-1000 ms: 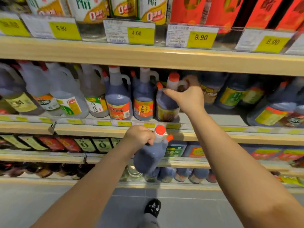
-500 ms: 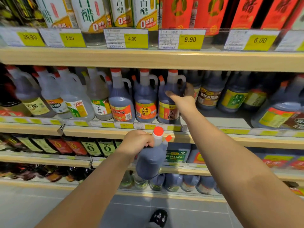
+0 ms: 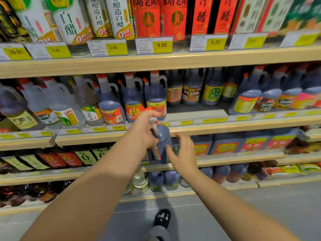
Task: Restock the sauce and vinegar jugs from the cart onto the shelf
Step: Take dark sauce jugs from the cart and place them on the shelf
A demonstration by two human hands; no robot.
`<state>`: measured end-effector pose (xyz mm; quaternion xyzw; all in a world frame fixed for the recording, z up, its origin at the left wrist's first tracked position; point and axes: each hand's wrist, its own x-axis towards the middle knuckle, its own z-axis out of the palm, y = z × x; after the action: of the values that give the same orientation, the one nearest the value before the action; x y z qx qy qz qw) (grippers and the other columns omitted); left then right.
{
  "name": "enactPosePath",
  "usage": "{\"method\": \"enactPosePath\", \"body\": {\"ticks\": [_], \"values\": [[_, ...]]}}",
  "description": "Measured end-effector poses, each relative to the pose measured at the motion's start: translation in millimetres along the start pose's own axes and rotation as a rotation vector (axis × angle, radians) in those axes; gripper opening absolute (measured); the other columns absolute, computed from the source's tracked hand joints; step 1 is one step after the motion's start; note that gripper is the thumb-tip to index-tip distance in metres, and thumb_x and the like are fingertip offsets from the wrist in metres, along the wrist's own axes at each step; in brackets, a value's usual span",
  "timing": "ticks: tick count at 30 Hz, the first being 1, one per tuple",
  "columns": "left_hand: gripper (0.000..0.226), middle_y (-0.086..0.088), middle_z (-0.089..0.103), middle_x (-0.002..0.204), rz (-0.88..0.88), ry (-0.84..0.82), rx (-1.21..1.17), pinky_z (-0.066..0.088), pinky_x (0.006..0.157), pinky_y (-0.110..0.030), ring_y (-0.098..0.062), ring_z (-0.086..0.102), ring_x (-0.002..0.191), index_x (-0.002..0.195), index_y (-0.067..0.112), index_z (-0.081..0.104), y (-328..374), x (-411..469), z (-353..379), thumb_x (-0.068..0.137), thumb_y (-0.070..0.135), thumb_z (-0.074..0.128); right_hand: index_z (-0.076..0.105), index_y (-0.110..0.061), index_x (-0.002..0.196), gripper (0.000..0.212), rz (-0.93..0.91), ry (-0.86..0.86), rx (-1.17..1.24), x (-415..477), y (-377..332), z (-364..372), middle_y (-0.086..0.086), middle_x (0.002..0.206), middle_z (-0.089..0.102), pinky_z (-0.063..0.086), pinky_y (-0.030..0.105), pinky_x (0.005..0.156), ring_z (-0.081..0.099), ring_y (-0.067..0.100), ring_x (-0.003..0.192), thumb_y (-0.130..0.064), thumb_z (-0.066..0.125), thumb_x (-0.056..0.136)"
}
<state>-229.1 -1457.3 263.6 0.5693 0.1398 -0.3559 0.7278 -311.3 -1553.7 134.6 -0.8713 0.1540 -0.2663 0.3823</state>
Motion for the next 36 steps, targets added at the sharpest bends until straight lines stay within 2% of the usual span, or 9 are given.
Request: {"method": "enactPosePath", "body": {"ticks": [4, 7, 11, 14, 18, 22, 26, 29, 36], "values": [[0.024, -0.003, 0.044, 0.086, -0.102, -0.078, -0.187, 0.041, 0.089, -0.026, -0.014, 0.035, 0.062, 0.088, 0.005, 0.051, -6.5, -23.3, 30.1, 0.07, 0.016, 0.062, 0.034, -0.005, 0.139, 0.082, 0.157, -0.001, -0.059, -24.5, -9.7, 14.4, 0.012, 0.136, 0.042, 0.038, 0.044, 0.102, 0.038, 0.028, 0.129, -0.033, 0.074, 0.073], [0.023, -0.004, 0.032, 0.072, -0.169, -0.116, -0.326, 0.034, 0.063, -0.018, -0.015, 0.026, 0.055, 0.082, 0.005, 0.045, -13.9, -39.6, 44.6, 0.066, 0.012, 0.061, 0.027, -0.004, 0.141, 0.095, 0.28, 0.097, -0.091, -19.3, -17.1, 16.4, 0.014, 0.142, 0.035, 0.032, 0.049, 0.105, 0.031, 0.032, 0.134, -0.044, 0.072, 0.067], [0.025, -0.009, 0.034, 0.077, -0.221, -0.213, -0.33, 0.035, 0.087, -0.024, -0.019, 0.035, 0.067, 0.073, 0.004, 0.04, -15.1, -51.3, 38.3, 0.063, 0.014, 0.06, 0.039, -0.011, 0.133, 0.087, 0.258, 0.179, -0.071, -5.1, -14.4, 3.9, 0.009, 0.126, 0.044, 0.036, 0.044, 0.096, 0.038, 0.03, 0.121, -0.058, 0.049, 0.061], [0.02, -0.012, 0.054, 0.066, -0.199, -0.263, -0.249, 0.041, 0.08, -0.031, -0.025, 0.048, 0.072, 0.063, 0.0, 0.047, -9.3, -56.3, 33.1, 0.068, 0.016, 0.058, 0.045, -0.01, 0.125, 0.069, 0.139, 0.217, -0.034, 9.7, -7.8, -6.9, 0.008, 0.118, 0.048, 0.038, 0.043, 0.088, 0.045, 0.031, 0.113, -0.044, 0.054, 0.066], [0.017, -0.009, 0.066, 0.048, -0.098, -0.334, -0.083, 0.042, 0.06, -0.03, -0.026, 0.049, 0.067, 0.077, 0.006, 0.057, 3.4, -57.6, 37.3, 0.078, 0.022, 0.051, 0.048, -0.011, 0.121, 0.064, 0.014, 0.294, 0.011, 42.1, -8.5, -20.7, 0.007, 0.118, 0.052, 0.041, 0.04, 0.088, 0.049, 0.028, 0.11, -0.041, 0.06, 0.066], [0.026, 0.001, 0.07, 0.104, 0.015, -0.383, 0.067, 0.04, 0.093, -0.037, -0.018, 0.054, 0.102, 0.093, 0.014, 0.074, 9.9, -30.2, 19.1, 0.078, 0.022, 0.053, 0.045, -0.022, 0.119, 0.076, -0.069, 0.369, 0.136, 83.3, -3.2, -31.8, -0.012, 0.113, 0.045, 0.039, 0.018, 0.082, 0.046, 0.006, 0.107, -0.053, 0.072, 0.055], [0.036, -0.001, 0.051, 0.132, 0.193, -0.058, 0.285, 0.03, 0.105, -0.037, -0.015, 0.043, 0.119, 0.121, 0.02, 0.059, 9.0, 23.7, -0.7, 0.088, 0.014, 0.048, 0.043, -0.028, 0.119, 0.079, -0.1, 0.377, 0.228, 122.4, 12.5, -25.4, -0.024, 0.111, 0.042, 0.03, -0.005, 0.081, 0.036, -0.021, 0.104, -0.047, 0.083, 0.054], [0.048, -0.004, 0.046, 0.14, 0.388, -0.011, 0.668, 0.035, 0.093, -0.029, -0.018, 0.043, 0.125, 0.136, 0.019, 0.046, 7.9, 67.2, -6.0, 0.089, 0.007, 0.048, 0.046, -0.027, 0.117, 0.08, -0.036, 0.304, 0.253, 148.3, 25.7, -13.8, -0.024, 0.109, 0.045, 0.039, 0.004, 0.082, 0.046, -0.009, 0.104, -0.045, 0.087, 0.051], [0.063, -0.006, 0.037, 0.147, 0.602, 0.121, 1.28, 0.03, 0.108, -0.033, -0.025, 0.035, 0.135, 0.143, 0.02, 0.035, -5.5, 126.5, -21.7, 0.084, 0.024, 0.055, 0.047, -0.02, 0.097, 0.077, 0.108, 0.193, 0.239, 173.8, 46.2, 3.5, 0.0, 0.1, 0.054, 0.051, 0.031, 0.077, 0.056, 0.013, 0.093, -0.059, 0.083, 0.041]]}}
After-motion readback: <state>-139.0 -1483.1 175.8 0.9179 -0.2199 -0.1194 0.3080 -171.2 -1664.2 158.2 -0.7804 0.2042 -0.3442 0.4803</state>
